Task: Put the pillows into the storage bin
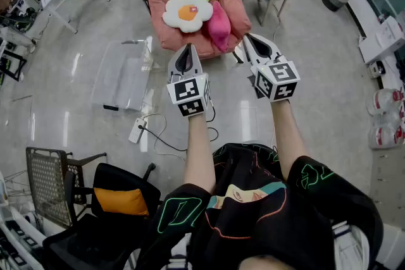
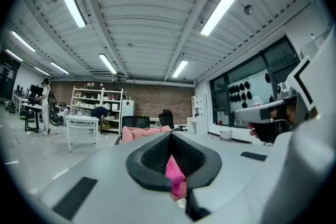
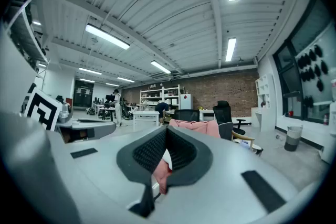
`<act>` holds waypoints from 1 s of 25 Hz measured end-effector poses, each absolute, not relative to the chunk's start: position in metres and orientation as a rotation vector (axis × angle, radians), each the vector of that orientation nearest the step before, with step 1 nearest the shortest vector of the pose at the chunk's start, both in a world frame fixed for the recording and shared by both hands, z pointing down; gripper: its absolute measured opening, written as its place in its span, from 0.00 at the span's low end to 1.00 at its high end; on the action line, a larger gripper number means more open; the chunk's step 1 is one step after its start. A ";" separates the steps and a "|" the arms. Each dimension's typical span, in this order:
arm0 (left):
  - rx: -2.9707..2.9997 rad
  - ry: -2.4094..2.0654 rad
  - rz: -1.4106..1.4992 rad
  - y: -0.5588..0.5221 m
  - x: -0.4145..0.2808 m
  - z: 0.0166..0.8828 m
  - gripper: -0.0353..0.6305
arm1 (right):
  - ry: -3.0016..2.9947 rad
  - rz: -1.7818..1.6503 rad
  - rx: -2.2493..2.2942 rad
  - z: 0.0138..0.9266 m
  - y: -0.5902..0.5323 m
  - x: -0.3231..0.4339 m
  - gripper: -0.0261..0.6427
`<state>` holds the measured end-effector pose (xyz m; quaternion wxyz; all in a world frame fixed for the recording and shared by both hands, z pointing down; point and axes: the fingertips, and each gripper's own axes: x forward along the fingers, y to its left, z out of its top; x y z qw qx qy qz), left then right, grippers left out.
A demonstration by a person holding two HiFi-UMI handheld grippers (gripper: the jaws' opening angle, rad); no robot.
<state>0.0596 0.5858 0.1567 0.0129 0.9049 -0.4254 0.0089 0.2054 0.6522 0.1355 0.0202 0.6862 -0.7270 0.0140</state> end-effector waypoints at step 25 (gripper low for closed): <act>2.702 -1.376 0.241 0.389 0.089 0.222 0.05 | -2.306 0.285 2.136 0.194 0.443 0.272 0.04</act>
